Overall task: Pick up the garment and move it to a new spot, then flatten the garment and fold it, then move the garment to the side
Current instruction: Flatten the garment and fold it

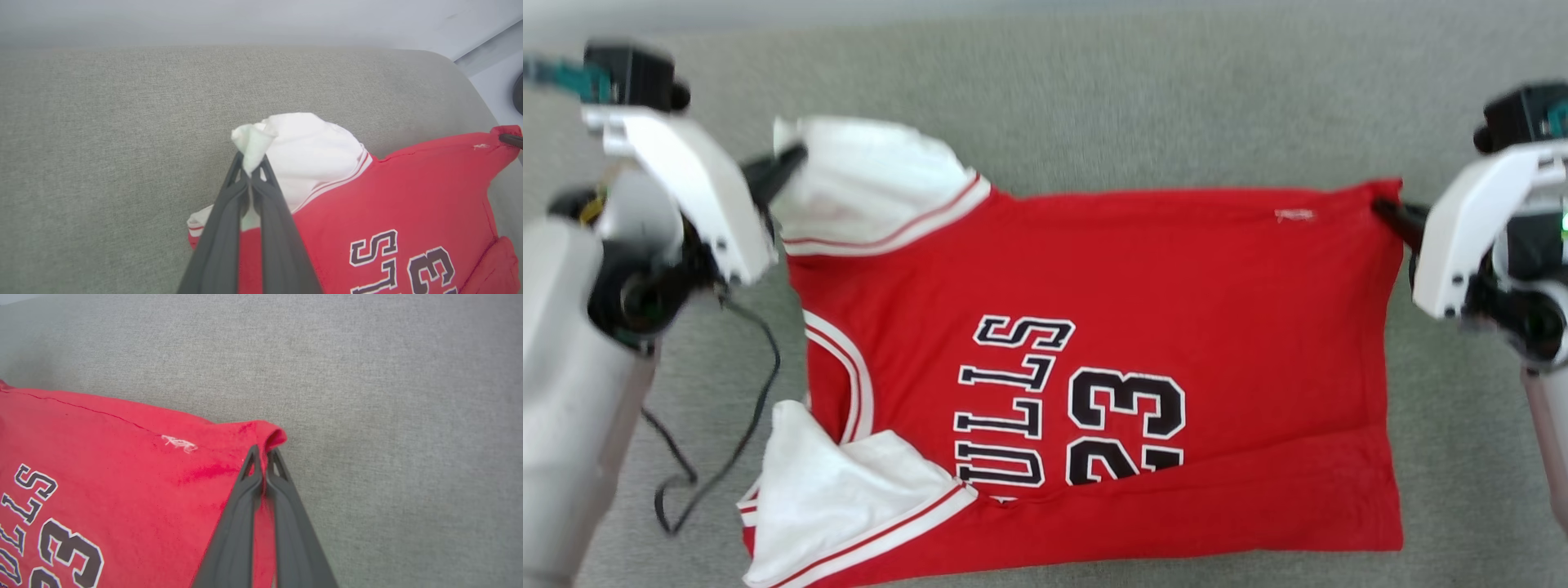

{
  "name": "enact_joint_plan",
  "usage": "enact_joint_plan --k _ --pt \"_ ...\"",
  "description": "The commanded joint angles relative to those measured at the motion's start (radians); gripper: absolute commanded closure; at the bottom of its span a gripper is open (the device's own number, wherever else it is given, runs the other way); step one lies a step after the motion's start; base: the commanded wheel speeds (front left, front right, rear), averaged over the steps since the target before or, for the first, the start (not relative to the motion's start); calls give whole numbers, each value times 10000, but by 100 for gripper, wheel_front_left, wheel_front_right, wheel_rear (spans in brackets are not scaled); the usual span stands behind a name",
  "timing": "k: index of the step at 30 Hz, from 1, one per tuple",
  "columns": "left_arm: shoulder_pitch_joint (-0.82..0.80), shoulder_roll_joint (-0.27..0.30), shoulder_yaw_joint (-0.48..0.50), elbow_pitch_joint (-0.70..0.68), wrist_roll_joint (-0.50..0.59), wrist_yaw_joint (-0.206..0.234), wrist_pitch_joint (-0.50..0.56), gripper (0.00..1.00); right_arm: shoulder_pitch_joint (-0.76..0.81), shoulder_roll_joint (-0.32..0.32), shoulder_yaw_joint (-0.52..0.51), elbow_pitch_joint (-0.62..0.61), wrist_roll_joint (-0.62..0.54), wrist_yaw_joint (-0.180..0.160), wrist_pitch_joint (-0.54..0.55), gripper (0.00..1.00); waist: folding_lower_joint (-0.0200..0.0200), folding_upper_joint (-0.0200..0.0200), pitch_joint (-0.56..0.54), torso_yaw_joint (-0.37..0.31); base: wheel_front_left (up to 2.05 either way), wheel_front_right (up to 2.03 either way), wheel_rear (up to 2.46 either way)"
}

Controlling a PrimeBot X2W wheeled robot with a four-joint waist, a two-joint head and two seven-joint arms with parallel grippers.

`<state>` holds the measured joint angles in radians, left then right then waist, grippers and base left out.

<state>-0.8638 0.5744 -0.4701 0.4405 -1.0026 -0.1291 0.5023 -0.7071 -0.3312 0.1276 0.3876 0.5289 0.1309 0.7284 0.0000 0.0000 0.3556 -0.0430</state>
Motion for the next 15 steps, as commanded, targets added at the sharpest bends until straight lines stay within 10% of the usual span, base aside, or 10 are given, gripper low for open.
enact_joint_plan --k 1,15 --pt "597 85 64 -102 -166 -24 -286 100 557 -188 -6 -246 170 -4 -218 100 0 0 -1007 205 0 0 0" --pt "6571 -39 140 -1398 -1386 841 -1720 100 5624 -39 -1270 -953 1006 -5 -1024 100 0 0 -3500 830 0 0 0"
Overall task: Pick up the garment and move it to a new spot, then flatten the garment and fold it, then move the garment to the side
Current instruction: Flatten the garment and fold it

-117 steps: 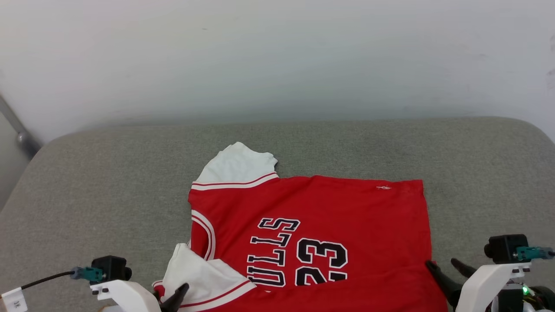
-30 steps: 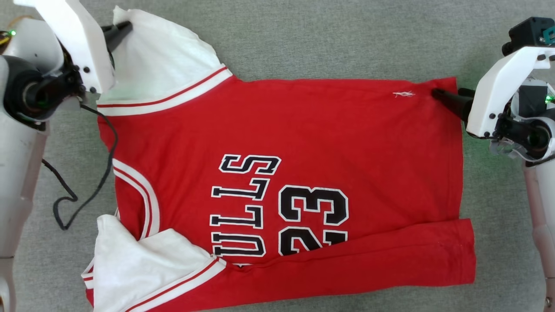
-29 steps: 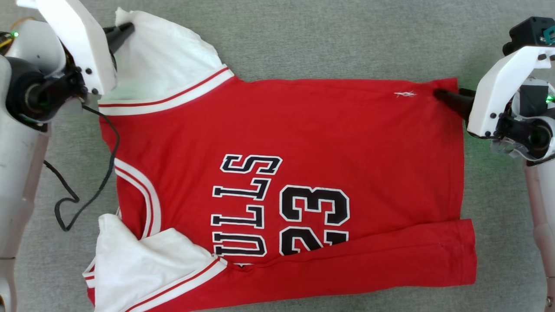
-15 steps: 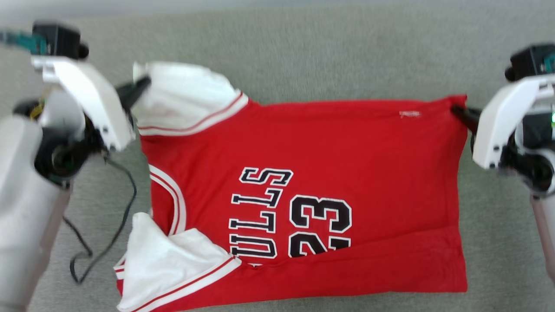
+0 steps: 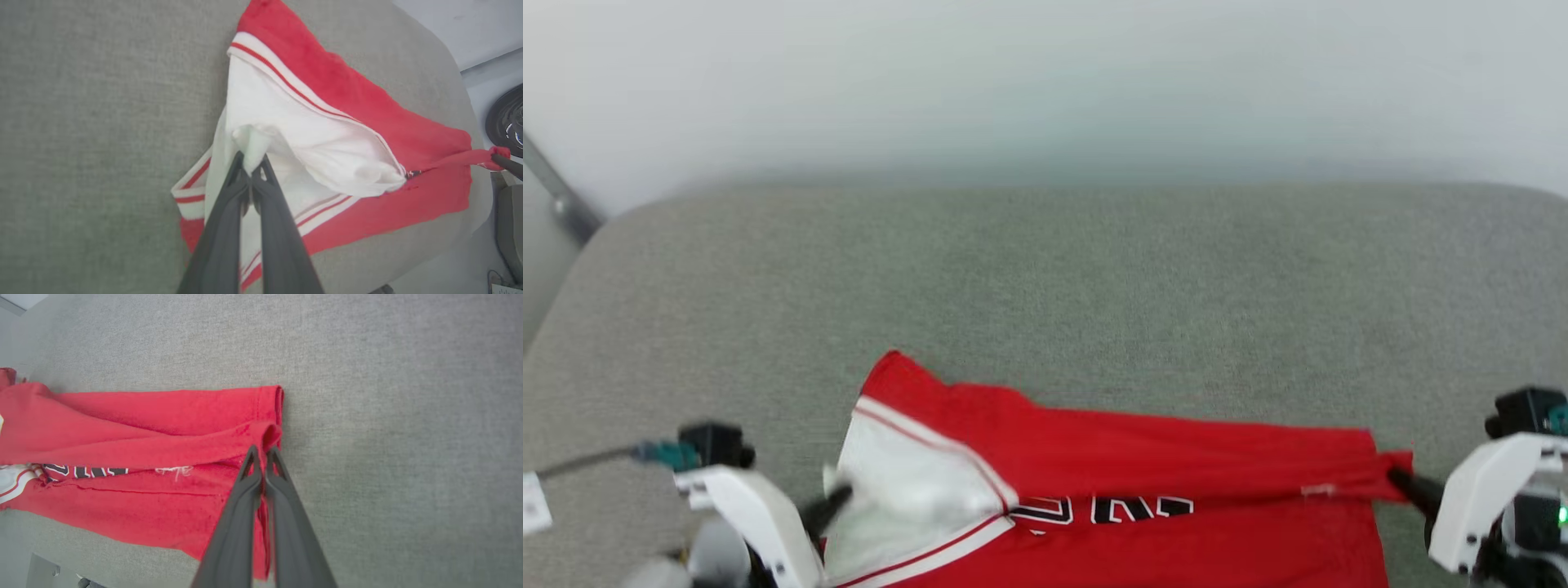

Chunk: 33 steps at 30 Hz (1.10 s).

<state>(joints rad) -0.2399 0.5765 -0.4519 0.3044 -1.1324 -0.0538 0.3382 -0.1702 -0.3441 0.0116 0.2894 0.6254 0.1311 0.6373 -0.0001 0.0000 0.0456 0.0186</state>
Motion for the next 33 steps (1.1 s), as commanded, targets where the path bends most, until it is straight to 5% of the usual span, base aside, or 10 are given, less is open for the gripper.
enact_joint_plan --k 1,4,5,6,7,8,18,25,33 --pt "648 -82 -135 -33 -82 150 -68 100 504 169 -204 79 83 -7 -165 100 1 0 -459 221 0 0 0" --pt "1361 -475 -350 34 -308 219 -97 100 1065 341 -340 176 35 -7 -538 100 1 0 -504 222 0 0 0" --pt "1505 -583 -368 112 -335 254 -194 84 1191 423 -380 259 26 -6 -730 95 1 0 -509 208 0 0 0" --pt "1627 -657 -462 224 -323 265 -173 63 1324 492 -373 337 38 -6 -880 67 1 0 -513 185 0 0 0" --pt "1701 -759 -526 339 -297 244 -207 36 1419 539 -398 420 71 -6 -1025 11 1 0 -515 164 0 0 0" --pt "1693 -876 -503 425 -293 227 -343 0 1472 561 -365 474 41 -6 -1167 0 1 0 -518 143 0 0 0" --pt "1752 -1139 -110 311 259 308 -2152 0 1965 322 58 -564 398 -6 -1944 0 1 0 -791 -262 0 0 0" --pt "1556 -1073 6 -906 1311 1453 -3197 0 1864 -221 -405 -1645 190 -6 -1361 0 1 0 -978 -218 0 0 0" --pt "1261 -1242 162 -2454 2915 2796 -4956 0 1663 -349 -1432 -1858 -436 -6 708 0 1 0 -873 380 0 0 0"
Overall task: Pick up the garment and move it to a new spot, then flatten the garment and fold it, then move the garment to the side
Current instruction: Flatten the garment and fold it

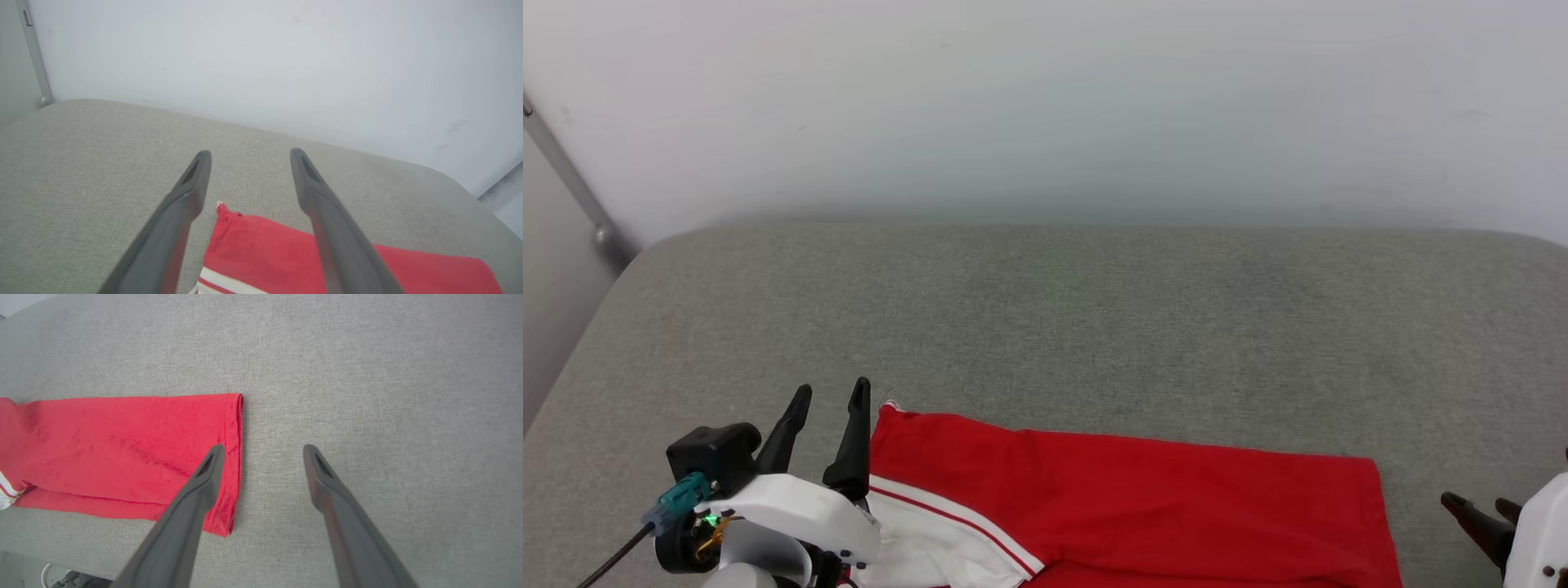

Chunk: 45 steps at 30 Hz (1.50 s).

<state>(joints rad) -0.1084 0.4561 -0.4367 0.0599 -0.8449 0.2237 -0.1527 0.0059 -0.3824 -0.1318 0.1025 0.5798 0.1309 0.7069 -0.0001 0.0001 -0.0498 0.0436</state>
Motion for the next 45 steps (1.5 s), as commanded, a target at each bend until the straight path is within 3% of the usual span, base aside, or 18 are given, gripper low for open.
enact_joint_plan --k 1,7,20,22,25,36,40,45 --pt "-91 -37 -26 -139 266 95 -250 0 -98 139 -91 58 -19 -2 235 0 1 -1 132 225 0 0 0" --pt "-256 -201 -59 -601 1088 197 -903 0 -59 722 -475 507 -297 -4 1134 0 1 -1 509 779 0 0 0" --pt "-262 -736 222 -560 2060 -150 -1133 0 -523 1560 -337 2420 -158 -4 1365 0 1 -1 1116 1291 0 0 0" --pt "-209 -747 209 -464 2117 -196 -1136 0 -523 1655 -234 2693 39 -2 1540 100 1 -1 1102 1304 0 0 0" --pt "-123 -733 197 -357 2195 -270 -1138 0 -589 1609 -69 2650 263 -2 1511 100 1 -1 1036 1261 0 0 0" --pt "332 -435 75 -237 2358 -104 -963 0 -782 448 281 1711 580 -5 1002 100 1 -1 259 752 0 0 0" --pt "519 -341 127 -373 2384 70 -933 0 -786 17 -273 1631 498 -5 1025 100 1 -1 93 466 0 0 0" --pt "667 -353 99 -557 2385 203 -910 0 -589 -364 -1726 1641 221 -5 1226 100 1 -1 17 239 0 0 0"
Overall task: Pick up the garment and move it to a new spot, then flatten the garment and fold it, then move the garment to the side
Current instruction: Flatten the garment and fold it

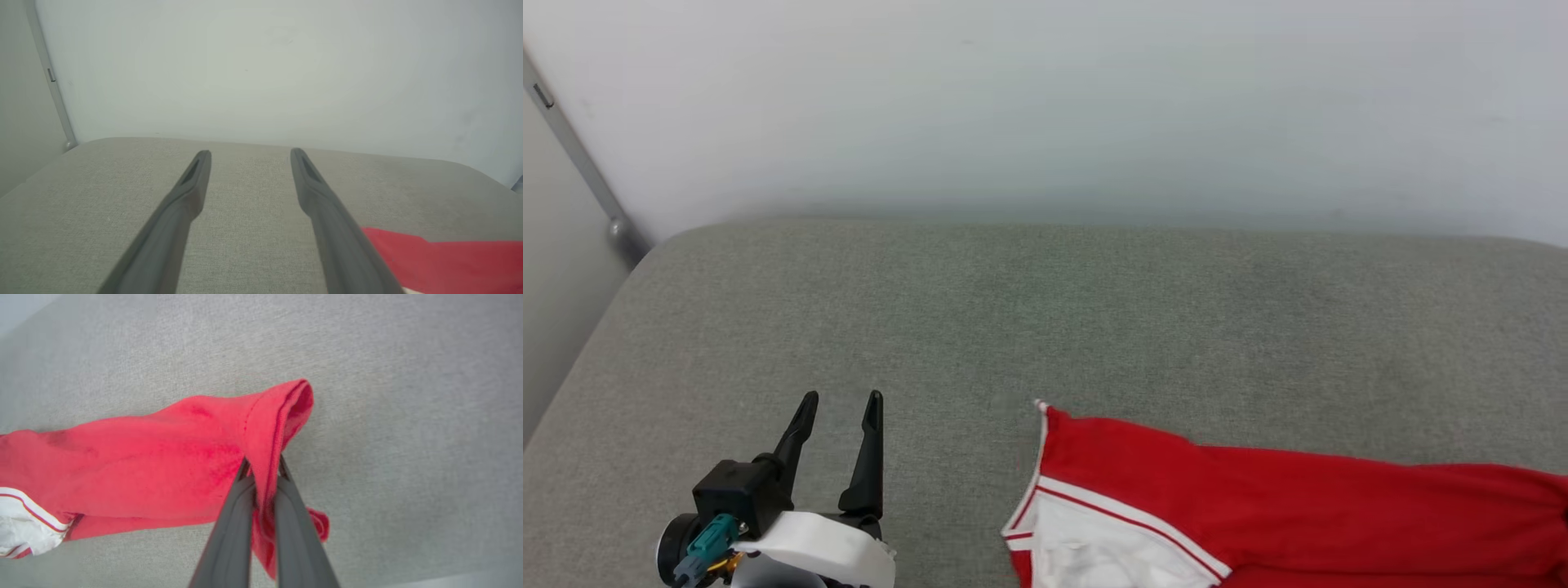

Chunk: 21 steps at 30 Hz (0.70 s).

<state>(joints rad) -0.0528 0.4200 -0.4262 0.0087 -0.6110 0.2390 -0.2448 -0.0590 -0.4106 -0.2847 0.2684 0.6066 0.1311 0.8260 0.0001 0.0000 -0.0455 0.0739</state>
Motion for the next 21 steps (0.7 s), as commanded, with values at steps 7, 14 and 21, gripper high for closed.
enact_joint_plan --k 7,14,21 --pt "226 -23 45 -118 -47 133 -18 0 -300 897 -1646 -301 357 -4 1145 100 -1 0 -37 -368 0 0 0" --pt "173 -31 -25 -95 -53 102 6 0 -730 3146 -1828 -822 2247 -4 3279 100 -1 0 -33 -446 0 0 0" --pt "-137 -57 -167 -79 -4 18 108 0 -1028 3643 -397 -191 4617 -4 3423 100 -1 0 56 -179 0 0 0"
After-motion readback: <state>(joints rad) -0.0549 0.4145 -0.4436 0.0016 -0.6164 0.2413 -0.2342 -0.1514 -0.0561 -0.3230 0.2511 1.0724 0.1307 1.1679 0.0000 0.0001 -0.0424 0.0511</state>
